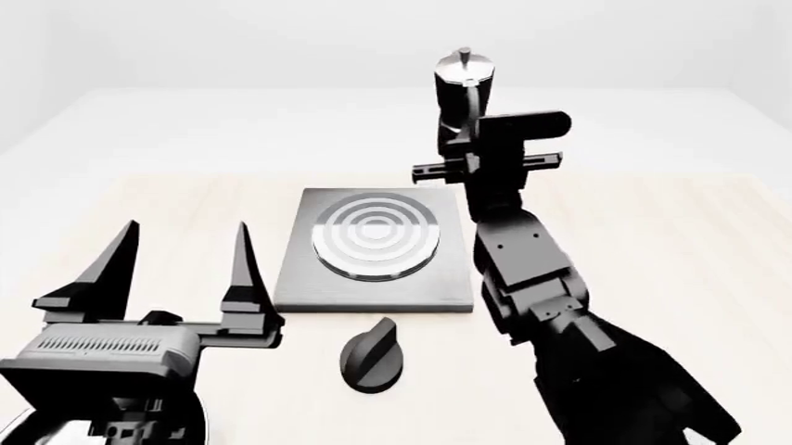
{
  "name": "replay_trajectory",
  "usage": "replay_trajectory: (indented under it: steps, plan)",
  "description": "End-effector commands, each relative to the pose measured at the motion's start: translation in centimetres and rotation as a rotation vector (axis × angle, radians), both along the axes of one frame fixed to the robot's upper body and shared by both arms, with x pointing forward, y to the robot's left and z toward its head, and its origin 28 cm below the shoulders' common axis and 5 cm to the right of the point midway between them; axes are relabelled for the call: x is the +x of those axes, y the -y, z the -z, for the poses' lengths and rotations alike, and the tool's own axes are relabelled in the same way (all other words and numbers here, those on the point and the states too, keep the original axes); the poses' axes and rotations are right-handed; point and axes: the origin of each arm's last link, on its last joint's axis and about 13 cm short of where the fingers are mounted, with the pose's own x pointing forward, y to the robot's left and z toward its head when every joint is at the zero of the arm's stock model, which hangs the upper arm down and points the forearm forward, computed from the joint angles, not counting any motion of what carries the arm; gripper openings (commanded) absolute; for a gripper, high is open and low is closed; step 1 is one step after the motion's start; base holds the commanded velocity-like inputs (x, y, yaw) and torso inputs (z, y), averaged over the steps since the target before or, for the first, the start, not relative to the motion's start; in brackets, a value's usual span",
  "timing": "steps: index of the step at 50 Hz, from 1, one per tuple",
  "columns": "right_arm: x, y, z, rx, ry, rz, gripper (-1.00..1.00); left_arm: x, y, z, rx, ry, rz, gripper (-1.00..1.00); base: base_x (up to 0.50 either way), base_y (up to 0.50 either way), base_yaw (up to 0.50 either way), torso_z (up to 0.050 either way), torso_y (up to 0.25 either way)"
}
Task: Turn on the stove and put the moka pot on it.
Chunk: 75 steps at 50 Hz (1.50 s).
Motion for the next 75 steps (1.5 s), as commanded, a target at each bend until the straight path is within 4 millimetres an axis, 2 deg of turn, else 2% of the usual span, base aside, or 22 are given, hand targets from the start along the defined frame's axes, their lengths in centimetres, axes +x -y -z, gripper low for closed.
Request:
replay_trajectory:
  steps: [1,4,7,9,10,12,13,15,38,47,49,52,53,56,59,62,63,75]
  plan:
    - [-0.6,-2.2,-0.1,0.095,0.026,-0.107,-1.0,-0.1,-0.1,0.1,-0.002,-0.003,-0.002,1.0,0.0,0.0,0.0,0.0,0.01]
    - [-0.6,-2.6,-0.5,0.14,0.021,-0.129,-1.0,-0.1,-0.1,0.1,-0.004,-0.002,-0.005,1.0,0.0,0.0,0.0,0.0,0.0]
    - [-1.0,-2.9,0.4,0.166,0.014,-0.142,-1.0,-0.1,-0.1,0.1,-0.006,-0.002,-0.004,1.0,0.0,0.0,0.0,0.0,0.0]
    - [-1.0,-3.1,0.1,0.166,0.007,-0.15,-1.0,0.0,-0.1,0.2,-0.006,-0.003,-0.003,1.0,0.0,0.0,0.0,0.0,0.0]
    - [-1.3,-3.2,0.8,0.167,0.005,-0.156,-1.0,0.0,-0.1,0.2,-0.006,-0.004,-0.003,1.0,0.0,0.0,0.0,0.0,0.01]
    - [-1.2,-3.4,0.4,0.168,0.001,-0.16,-1.0,0.0,-0.2,0.2,-0.007,-0.005,-0.004,1.0,0.0,0.0,0.0,0.0,0.0]
    - [-1.6,-3.7,1.3,0.167,-0.005,-0.168,-1.0,0.0,-0.2,0.2,-0.007,-0.005,-0.005,1.0,0.0,0.0,0.0,0.0,0.0]
    - [-1.5,-4.1,0.7,0.169,-0.007,-0.18,-1.0,0.0,-0.2,0.1,-0.008,-0.003,-0.006,1.0,0.0,0.0,0.0,0.0,0.0]
    - [-3.0,-6.6,1.5,0.144,-0.039,-0.267,-1.0,-0.2,-0.2,0.1,-0.009,0.001,-0.006,1.0,0.0,0.0,0.0,0.001,0.001]
    - [-3.4,-6.8,2.2,0.139,-0.044,-0.283,-1.0,-0.2,-0.2,0.1,-0.008,-0.003,-0.007,1.0,0.0,0.0,0.0,0.0,0.001]
    - [-3.3,-6.8,1.8,0.135,-0.042,-0.274,-1.0,-0.2,-0.2,0.2,-0.007,-0.006,-0.007,1.0,0.0,0.0,0.0,0.0,0.005]
    - [-3.5,-6.6,2.6,0.13,-0.04,-0.269,-1.0,-0.2,-0.2,0.2,-0.008,-0.007,-0.008,1.0,0.0,0.0,0.0,0.0,0.0]
    - [-3.2,-6.7,1.9,0.128,-0.039,-0.265,-1.0,-0.1,-0.2,0.2,-0.01,-0.007,-0.008,1.0,0.0,0.0,0.0,0.0,0.0]
    - [-3.5,-6.6,2.5,0.126,-0.036,-0.261,-1.0,-0.1,-0.2,0.3,-0.008,-0.009,-0.007,1.0,0.0,0.0,0.0,0.0,0.0]
    - [-3.2,-6.7,1.7,0.126,-0.028,-0.256,-1.0,-0.1,-0.2,0.2,-0.005,-0.014,-0.009,1.0,0.0,0.0,0.0,0.0,0.003]
    - [-3.3,-6.5,2.3,0.131,-0.018,-0.247,-1.0,-0.1,-0.2,0.2,-0.002,-0.017,-0.011,1.0,0.0,0.0,0.0,0.0,0.0]
    - [-3.1,-6.6,1.5,0.132,-0.013,-0.243,-1.0,-0.1,-0.2,0.3,-0.004,-0.018,-0.011,1.0,0.0,0.0,0.0,0.0,0.0]
    - [-3.0,-6.6,1.2,0.128,0.008,-0.225,-1.0,-0.2,-0.2,0.3,-0.001,-0.017,-0.011,1.0,0.0,0.0,0.0,0.001,0.002]
